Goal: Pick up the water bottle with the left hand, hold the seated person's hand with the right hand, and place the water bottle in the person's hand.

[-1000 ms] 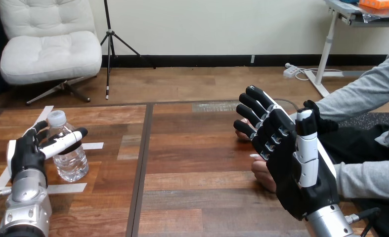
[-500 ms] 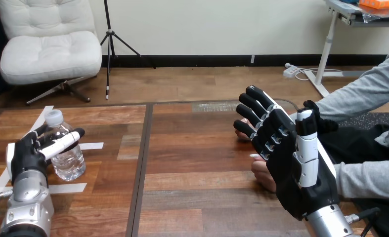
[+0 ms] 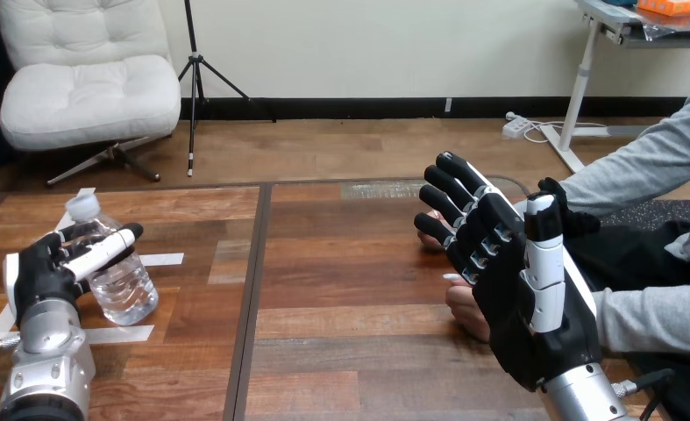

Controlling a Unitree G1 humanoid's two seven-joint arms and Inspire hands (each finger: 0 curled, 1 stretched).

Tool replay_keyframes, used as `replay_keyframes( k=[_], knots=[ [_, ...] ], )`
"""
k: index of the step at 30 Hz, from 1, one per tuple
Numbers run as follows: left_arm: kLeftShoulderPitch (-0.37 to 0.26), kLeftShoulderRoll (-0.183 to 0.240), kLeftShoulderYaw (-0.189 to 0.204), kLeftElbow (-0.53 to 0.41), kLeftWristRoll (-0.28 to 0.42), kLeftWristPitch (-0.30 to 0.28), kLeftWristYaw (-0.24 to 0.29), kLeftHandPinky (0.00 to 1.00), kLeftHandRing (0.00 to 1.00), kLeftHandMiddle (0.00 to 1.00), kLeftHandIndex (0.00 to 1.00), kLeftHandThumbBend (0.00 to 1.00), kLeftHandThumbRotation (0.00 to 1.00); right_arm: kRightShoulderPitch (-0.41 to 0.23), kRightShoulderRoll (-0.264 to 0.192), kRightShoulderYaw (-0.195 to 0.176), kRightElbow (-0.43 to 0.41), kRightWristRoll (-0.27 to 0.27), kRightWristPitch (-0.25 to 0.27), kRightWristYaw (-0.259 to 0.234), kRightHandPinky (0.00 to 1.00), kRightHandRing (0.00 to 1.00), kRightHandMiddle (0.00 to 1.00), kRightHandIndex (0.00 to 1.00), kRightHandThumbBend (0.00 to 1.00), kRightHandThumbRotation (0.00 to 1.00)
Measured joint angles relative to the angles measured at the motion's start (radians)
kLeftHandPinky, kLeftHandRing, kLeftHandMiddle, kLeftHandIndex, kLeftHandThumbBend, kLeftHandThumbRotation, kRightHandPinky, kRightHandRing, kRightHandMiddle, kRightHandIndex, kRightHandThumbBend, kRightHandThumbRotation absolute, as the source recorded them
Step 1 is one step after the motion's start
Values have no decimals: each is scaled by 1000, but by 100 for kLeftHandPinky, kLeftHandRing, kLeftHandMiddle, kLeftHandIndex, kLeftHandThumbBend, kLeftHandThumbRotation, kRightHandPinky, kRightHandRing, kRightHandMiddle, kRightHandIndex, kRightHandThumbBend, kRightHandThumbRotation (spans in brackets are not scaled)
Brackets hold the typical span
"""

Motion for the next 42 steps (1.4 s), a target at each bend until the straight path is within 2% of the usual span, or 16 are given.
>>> replay_keyframes(
  k=[21,31,42],
  knots=[
    [0,0,-25,-19,34,23,10,44,48,52,54,74,0,0,0,0,0,0,0,0,91,94,93,91,77,100],
    [0,0,-44,-22,81,15,35,38,44,49,50,69,0,0,0,0,0,0,0,0,91,95,93,91,77,100],
    [9,-1,-61,-22,109,-8,59,38,43,48,50,70,0,0,0,0,0,0,0,0,91,94,93,91,78,100]
  ],
)
